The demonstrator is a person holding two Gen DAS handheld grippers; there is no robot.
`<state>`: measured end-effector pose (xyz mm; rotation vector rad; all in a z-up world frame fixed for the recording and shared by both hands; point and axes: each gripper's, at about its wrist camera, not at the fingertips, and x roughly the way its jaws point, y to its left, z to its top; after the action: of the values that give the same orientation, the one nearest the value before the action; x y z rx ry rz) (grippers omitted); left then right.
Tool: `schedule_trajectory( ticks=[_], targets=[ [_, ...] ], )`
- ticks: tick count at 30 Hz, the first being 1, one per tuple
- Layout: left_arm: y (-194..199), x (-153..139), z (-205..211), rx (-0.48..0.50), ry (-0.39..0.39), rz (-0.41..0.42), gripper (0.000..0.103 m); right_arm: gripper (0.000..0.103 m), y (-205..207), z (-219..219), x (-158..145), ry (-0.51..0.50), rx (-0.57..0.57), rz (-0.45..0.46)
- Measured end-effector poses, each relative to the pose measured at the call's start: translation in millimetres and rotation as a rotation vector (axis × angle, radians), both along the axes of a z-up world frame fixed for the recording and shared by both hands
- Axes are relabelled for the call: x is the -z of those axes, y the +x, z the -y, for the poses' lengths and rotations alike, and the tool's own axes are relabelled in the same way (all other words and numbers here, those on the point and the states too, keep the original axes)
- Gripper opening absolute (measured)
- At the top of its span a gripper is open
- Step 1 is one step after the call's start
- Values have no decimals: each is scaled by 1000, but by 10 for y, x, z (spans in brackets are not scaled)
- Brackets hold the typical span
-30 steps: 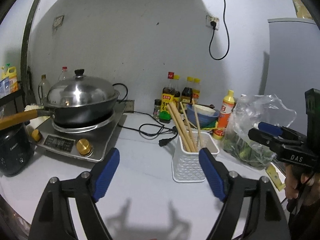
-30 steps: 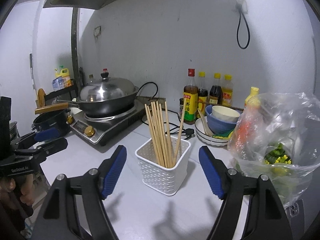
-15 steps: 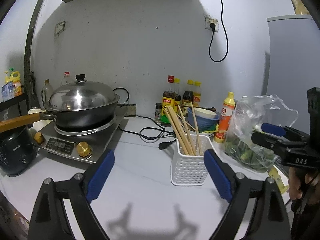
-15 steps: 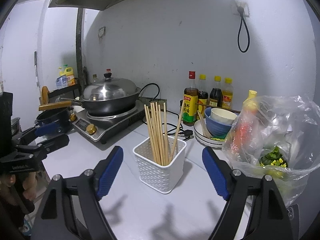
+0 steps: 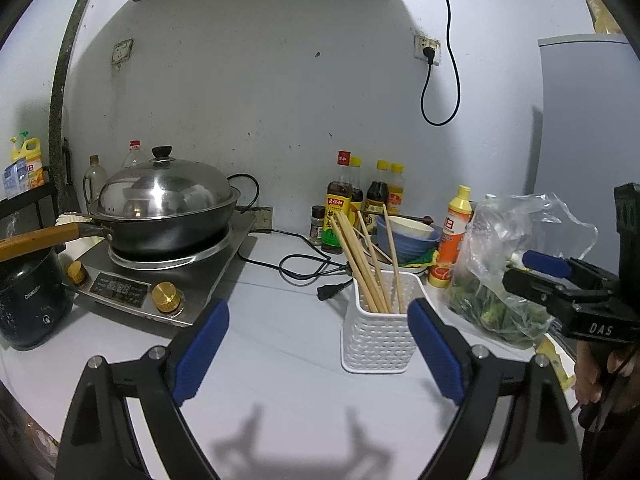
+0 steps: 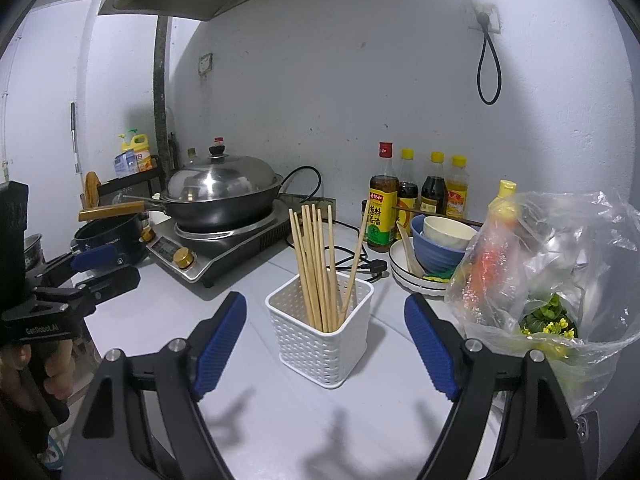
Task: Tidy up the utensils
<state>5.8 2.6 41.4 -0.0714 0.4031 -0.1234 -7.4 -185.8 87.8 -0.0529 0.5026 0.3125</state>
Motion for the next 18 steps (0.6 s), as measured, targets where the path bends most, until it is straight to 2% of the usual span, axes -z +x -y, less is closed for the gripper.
schedule_trajectory(
  ticks=[18],
  targets=[
    [39,38,-3,-10,-1,-17,91,80,55,7,53,8,-1,-11]
  ],
)
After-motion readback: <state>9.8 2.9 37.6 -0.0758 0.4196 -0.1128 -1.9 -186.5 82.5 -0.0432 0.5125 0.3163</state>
